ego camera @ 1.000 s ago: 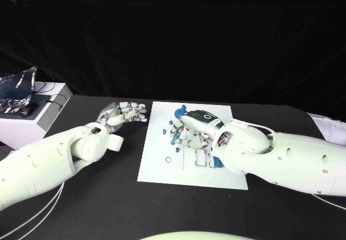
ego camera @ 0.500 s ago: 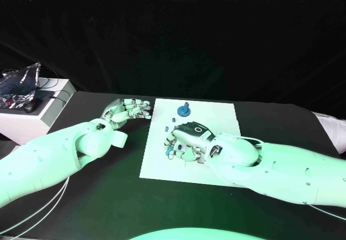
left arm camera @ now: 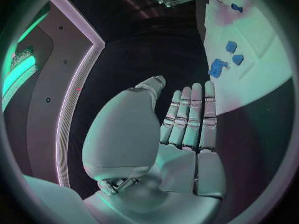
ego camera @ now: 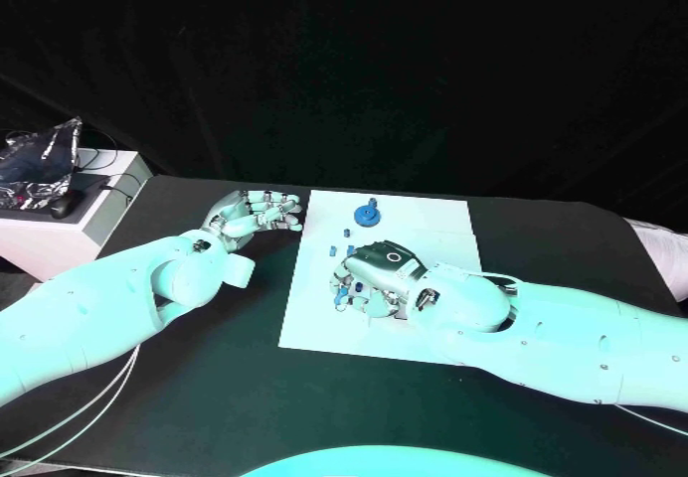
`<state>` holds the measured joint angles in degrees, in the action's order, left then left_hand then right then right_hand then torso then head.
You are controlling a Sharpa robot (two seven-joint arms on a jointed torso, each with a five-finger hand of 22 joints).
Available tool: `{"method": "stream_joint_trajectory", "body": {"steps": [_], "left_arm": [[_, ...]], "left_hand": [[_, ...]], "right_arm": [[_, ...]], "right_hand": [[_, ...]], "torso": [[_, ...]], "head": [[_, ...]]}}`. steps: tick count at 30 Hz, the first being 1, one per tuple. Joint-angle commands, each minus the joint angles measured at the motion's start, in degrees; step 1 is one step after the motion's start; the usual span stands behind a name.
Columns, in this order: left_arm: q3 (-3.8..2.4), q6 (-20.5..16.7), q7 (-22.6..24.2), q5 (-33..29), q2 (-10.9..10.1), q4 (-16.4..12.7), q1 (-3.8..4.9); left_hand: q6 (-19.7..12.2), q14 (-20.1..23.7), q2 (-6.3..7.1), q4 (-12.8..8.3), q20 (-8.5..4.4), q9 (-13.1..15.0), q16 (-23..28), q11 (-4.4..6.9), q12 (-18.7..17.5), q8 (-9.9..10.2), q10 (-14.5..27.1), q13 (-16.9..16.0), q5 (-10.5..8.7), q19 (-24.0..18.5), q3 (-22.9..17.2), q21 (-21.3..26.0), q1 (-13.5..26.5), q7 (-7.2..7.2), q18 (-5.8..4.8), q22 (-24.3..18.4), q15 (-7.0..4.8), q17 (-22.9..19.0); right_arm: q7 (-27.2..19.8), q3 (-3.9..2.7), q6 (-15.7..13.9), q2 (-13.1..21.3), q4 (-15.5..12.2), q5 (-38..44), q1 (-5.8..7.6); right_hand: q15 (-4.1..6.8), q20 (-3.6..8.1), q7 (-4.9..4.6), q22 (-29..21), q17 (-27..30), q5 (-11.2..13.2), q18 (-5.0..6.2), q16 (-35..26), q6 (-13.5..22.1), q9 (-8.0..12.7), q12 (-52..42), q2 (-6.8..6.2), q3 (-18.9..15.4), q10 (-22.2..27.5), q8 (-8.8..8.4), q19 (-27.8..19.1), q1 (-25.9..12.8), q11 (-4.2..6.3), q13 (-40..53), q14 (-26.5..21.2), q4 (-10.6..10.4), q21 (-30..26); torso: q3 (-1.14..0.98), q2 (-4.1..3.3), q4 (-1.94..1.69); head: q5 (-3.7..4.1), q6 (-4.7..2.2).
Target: Assemble the parts on the task board
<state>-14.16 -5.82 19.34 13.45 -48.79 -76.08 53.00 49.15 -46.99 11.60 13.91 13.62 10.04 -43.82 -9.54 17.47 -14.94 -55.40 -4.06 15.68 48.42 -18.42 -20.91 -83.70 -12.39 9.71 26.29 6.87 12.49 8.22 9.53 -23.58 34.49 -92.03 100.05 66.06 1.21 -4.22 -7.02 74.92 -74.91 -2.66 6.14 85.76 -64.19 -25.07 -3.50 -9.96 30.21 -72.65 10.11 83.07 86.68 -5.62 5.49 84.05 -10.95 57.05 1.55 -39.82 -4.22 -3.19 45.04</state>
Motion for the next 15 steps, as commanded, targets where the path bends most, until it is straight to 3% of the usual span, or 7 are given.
{"method": "stream_joint_trajectory", "body": {"steps": [1, 15], "left_arm": [[-0.03, 0.94, 0.27, -0.32, 0.02, -0.19, 0.01], [-0.04, 0.96, 0.27, -0.32, 0.01, -0.20, 0.01]], "left_hand": [[-0.10, -0.05, -0.67, 0.34, -0.17, -0.06, 0.27, -0.15, -0.21, -0.31, 0.20, 0.07, -0.20, 0.37, 0.03, 0.40, -0.08, -0.46, 0.59, -0.05, 0.22, 0.10], [-0.10, -0.05, -0.67, 0.34, -0.17, -0.06, 0.27, -0.15, -0.21, -0.31, 0.20, 0.07, -0.20, 0.37, 0.03, 0.40, -0.08, -0.46, 0.59, -0.05, 0.22, 0.10]], "right_arm": [[1.29, 0.02, 1.08, -0.21, 0.17, 2.15, -0.13], [1.31, 0.24, 2.02, -0.59, 1.13, 2.26, -0.41]], "right_hand": [[0.22, 0.15, -0.17, 4.26, -3.62, -0.13, -0.81, 0.02, -0.18, -0.08, -0.31, 0.57, 4.49, -3.05, 0.21, -0.19, 0.07, 2.58, 0.09, 3.54, 4.39, -0.20], [0.21, 0.15, -0.18, 4.29, -3.61, -0.13, -0.82, 0.02, -0.17, -0.11, -0.30, 0.56, 4.55, -3.06, 0.23, -0.18, -0.02, 2.57, 0.08, 3.54, 4.45, -0.15]], "torso": [[0.02, 0.00, -0.02], [0.02, 0.04, 0.04]], "head": [[-0.13, 0.23], [-0.33, 0.79]]}}
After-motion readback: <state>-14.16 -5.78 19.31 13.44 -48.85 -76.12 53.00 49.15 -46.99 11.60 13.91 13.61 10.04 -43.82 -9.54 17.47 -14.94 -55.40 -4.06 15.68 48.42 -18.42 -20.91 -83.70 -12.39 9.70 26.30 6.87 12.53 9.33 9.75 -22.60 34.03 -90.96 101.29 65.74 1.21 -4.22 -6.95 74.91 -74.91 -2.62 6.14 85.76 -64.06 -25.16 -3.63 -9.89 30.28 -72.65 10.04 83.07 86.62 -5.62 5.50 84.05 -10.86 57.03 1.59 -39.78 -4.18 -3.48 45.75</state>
